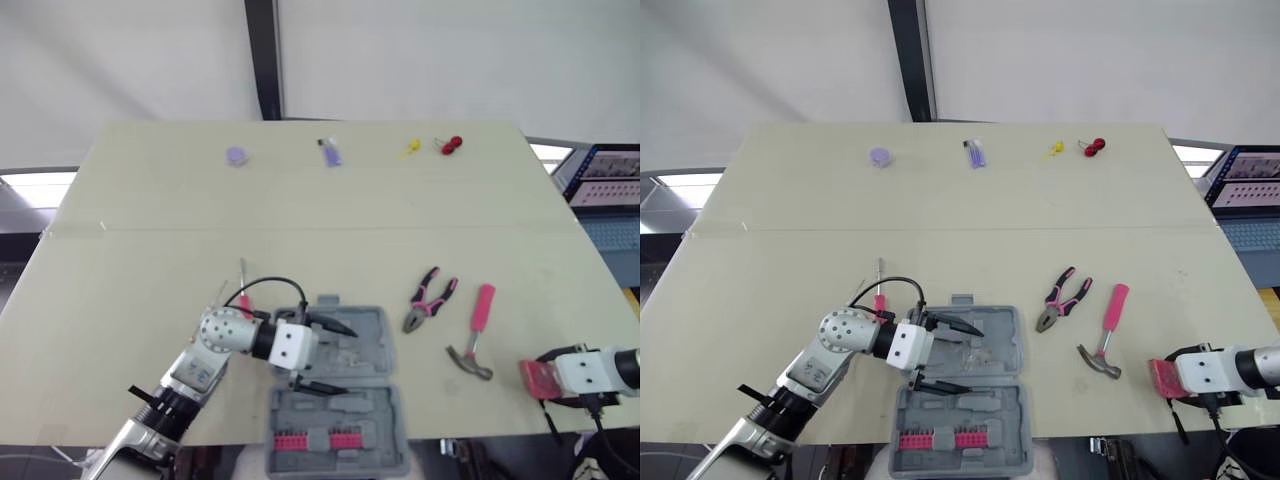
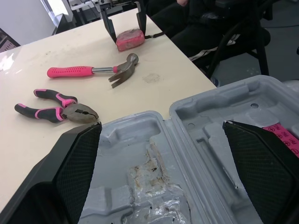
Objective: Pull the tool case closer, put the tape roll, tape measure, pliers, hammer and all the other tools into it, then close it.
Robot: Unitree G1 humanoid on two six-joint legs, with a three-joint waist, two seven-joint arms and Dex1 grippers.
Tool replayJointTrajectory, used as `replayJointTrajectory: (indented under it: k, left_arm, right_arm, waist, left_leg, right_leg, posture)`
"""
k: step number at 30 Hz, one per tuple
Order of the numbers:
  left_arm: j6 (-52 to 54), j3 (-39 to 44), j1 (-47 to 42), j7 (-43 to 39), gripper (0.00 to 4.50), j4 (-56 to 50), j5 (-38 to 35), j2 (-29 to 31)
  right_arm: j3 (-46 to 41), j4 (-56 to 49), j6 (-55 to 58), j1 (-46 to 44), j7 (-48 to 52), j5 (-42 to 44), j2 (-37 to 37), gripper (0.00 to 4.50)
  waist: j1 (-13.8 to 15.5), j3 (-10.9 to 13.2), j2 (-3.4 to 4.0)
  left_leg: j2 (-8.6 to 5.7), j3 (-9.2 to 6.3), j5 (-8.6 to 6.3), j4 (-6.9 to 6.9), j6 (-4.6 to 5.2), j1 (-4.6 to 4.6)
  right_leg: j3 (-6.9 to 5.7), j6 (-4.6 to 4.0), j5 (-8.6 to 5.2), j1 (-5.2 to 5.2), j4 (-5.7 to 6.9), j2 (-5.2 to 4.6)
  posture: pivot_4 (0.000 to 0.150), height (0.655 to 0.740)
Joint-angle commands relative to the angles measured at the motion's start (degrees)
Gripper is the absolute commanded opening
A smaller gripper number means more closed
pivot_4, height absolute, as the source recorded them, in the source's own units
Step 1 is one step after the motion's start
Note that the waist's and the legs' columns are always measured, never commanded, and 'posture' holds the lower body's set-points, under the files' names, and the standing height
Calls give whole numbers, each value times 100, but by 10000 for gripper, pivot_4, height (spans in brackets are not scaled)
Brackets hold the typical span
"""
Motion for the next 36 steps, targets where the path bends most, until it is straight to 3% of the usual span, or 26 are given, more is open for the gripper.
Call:
replayJointTrajectory:
  k: [1,5,9,13,17,21,24,28,33,36]
  left_arm:
    - [-11,-35,-36,35,45000,-119,-4,-33]
    - [-16,6,-2,71,45000,-134,-26,-27]
    - [127,182,84,180,45000,-232,-166,18]
    - [310,425,206,271,45000,-364,-355,99]
    - [602,798,454,314,45000,-577,-633,318]
    - [744,1027,729,385,45000,-725,-720,498]
    - [799,1311,1070,443,45000,-795,-840,648]
    - [743,1399,1219,586,45000,-719,-778,645]
    - [529,1467,1131,717,45000,-326,-632,589]
    - [453,1444,1049,736,45000,-187,-603,562]
  right_arm:
    - [-39,176,119,-8,-121,18,-92,28288]
    - [-258,233,279,51,251,478,-52,28288]
    - [-691,-495,1296,343,1464,1646,-170,28288]
    - [-1132,-2651,2869,1109,1847,2483,-570,28288]
    - [-1771,-5629,4958,2045,1559,3091,-1164,28288]
    - [-1870,-7727,6897,1955,843,3126,-1327,28288]
    - [-969,-9128,8339,874,494,2851,-1186,28288]
    - [471,-9886,9692,-519,462,2208,-707,28288]
    - [2756,-9354,10945,-2689,389,773,856,28288]
    - [3494,-8935,11263,-3333,409,302,1379,28288]
  waist:
    - [3,0,0]
    - [10,1,0]
    - [16,8,24]
    - [21,11,55]
    - [37,13,75]
    - [48,13,69]
    - [65,12,72]
    - [151,11,72]
    - [60,7,76]
    - [17,5,79]
  left_leg:
    - [0,0,0,0,0,0]
    - [-1,-1,-1,1,1,0]
    - [-2,-2,-1,2,2,-1]
    - [-2,-5,-1,6,2,-2]
    - [-2,-6,-2,3,2,-11]
    - [-3,-25,-3,-4,-1,-20]
    - [-3,-33,-12,4,-14,-49]
    - [-9,-63,-12,20,-16,-97]
    - [-17,-70,-10,24,-20,-101]
    - [-17,-71,-6,14,-26,-103]
  right_leg:
    - [0,0,0,1,0,0]
    - [-2,0,0,4,-2,0]
    - [-1,1,0,2,-3,0]
    - [0,1,0,-4,-2,1]
    - [5,1,0,-26,6,1]
    - [9,0,0,-40,11,5]
    - [10,0,0,-63,17,5]
    - [4,0,0,-88,19,6]
    - [10,1,1,-93,30,6]
    - [4,-1,0,-113,48,6]
  posture:
    - [1500,7400]
    - [1500,7400]
    - [1500,7400]
    - [1500,7400]
    - [1500,7400]
    - [1500,7400]
    - [1500,7400]
    - [1500,7400]
    - [1500,7400]
    - [1500,7400]
